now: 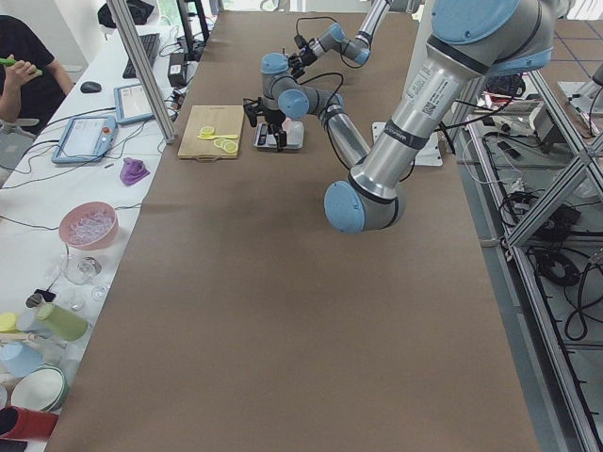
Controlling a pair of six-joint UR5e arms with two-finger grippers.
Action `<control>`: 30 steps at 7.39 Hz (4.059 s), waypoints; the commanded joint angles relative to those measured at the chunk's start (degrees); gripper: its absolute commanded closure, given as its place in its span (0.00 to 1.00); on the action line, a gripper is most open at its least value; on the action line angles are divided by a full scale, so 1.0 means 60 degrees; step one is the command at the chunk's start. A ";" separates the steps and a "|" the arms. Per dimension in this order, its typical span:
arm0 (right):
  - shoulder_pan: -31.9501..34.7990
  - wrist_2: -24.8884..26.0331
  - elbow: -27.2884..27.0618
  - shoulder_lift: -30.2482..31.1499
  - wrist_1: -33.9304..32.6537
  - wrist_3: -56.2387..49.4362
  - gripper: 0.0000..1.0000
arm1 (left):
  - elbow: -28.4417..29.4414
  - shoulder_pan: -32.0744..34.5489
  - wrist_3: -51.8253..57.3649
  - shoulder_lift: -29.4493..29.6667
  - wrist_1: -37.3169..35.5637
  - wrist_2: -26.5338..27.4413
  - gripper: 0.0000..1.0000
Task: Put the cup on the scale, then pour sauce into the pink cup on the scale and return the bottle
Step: 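Lift the glass dispenser upward with the right gripper, then carry the dispenser over the pink cup with the right gripper while the left arm withdraws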
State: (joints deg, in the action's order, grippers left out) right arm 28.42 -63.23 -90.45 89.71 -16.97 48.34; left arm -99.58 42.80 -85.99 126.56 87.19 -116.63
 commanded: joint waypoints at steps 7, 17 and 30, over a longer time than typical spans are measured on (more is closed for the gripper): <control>0.0830 -0.0670 -0.2955 -0.0200 -0.4724 -0.0204 1.00 | -0.0015 0.0000 0.0049 -0.0015 0.0000 -0.0015 0.02; -0.1628 0.3986 -0.3910 -0.2645 -1.1627 -0.1743 1.00 | -0.0103 0.1259 0.2581 -0.1009 -0.0088 -0.0117 0.02; -0.2276 0.6303 -0.2562 -0.4843 -1.6315 -0.1904 1.00 | 0.0028 0.2725 0.5044 -0.2271 -0.0117 -0.0542 0.02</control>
State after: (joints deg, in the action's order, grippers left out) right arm 14.77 -26.38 -106.77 62.09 -113.25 37.12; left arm -99.70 59.13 -55.73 112.99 86.48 -119.88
